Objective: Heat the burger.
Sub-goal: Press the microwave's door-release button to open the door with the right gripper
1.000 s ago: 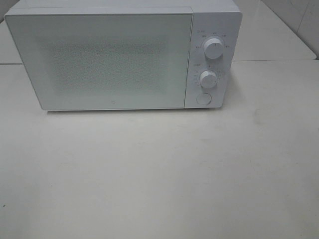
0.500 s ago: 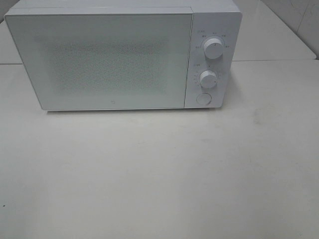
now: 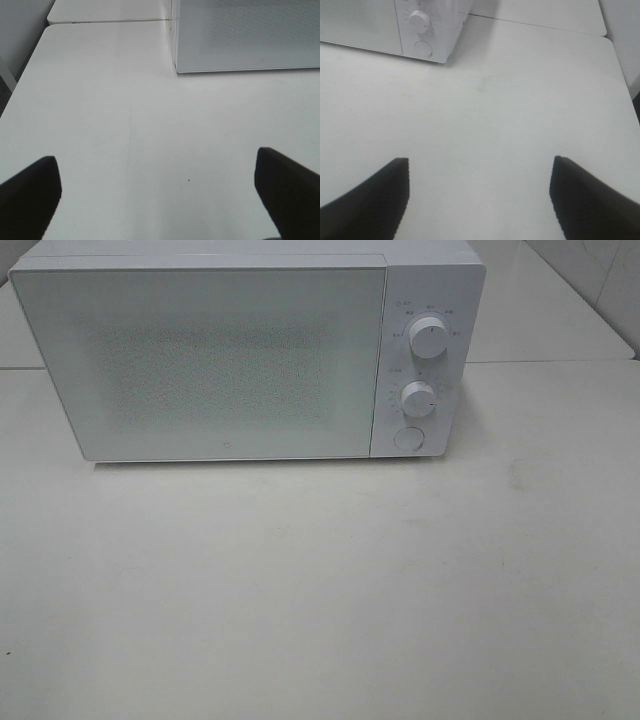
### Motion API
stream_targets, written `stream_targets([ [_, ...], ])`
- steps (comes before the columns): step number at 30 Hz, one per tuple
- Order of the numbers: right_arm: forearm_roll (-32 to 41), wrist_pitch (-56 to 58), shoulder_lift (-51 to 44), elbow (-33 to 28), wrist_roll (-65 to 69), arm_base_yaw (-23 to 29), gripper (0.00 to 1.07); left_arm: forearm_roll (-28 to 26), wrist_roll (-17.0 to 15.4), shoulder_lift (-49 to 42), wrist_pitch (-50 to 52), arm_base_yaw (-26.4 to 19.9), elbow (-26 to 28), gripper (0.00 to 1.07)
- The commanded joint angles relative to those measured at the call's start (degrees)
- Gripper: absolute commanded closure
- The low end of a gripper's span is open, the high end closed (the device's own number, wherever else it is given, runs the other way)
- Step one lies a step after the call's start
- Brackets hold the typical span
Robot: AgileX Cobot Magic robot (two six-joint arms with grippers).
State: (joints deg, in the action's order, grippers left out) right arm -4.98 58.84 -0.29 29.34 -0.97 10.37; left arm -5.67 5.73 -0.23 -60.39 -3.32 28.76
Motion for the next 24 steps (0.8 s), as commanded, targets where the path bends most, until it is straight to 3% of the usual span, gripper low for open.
stream_targets([
  [1,-0.52,0.29,-1.55,-0.40,0.97,-2.29,0.33,0.17,-0.40,-1.26,0.86,0.46,-0.17,0.06],
  [24,-0.57,-0.17,-1.43,0.06,0.97,-2.98,0.34,0.17,-0.40,-1.20,0.86,0.46,-0.17,0.06],
])
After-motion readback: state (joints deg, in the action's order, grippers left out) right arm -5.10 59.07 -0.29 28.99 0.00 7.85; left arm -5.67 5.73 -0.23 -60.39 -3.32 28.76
